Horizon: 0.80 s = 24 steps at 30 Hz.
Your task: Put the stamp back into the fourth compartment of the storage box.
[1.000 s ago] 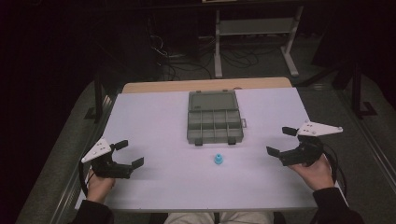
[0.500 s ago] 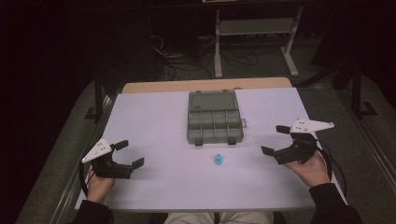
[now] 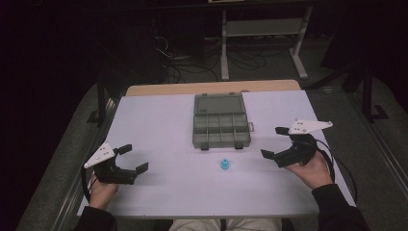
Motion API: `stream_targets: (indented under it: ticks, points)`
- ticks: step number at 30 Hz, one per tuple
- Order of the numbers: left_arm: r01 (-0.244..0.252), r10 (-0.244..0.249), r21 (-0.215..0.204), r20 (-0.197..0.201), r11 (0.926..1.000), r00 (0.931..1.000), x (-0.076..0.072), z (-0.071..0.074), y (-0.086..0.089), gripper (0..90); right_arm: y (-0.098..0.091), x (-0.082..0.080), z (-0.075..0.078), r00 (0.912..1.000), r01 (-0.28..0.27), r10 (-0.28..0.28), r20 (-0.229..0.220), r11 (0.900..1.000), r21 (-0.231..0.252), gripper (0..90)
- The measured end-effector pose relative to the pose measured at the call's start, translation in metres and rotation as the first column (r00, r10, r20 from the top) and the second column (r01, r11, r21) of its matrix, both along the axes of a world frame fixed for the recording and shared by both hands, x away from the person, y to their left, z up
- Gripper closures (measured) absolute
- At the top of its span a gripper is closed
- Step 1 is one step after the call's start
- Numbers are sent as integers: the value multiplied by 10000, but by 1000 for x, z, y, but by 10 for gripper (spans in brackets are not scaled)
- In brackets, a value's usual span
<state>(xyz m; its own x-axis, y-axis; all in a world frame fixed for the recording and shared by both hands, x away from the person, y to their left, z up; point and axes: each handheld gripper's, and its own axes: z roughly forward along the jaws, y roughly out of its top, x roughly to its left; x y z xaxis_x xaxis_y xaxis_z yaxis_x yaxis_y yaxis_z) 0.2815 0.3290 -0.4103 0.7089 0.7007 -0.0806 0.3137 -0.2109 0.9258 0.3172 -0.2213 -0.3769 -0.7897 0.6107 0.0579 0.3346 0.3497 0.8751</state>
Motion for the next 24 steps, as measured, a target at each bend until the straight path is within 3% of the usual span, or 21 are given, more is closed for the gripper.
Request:
stream_targets:
  ticks: [24]
  points:
    - [27, -27, 10, 14, 10000, 10000, 0, 0, 0, 0, 43, 8, 0, 9927, -1192, 1183, -235, 9918, -450, 2]
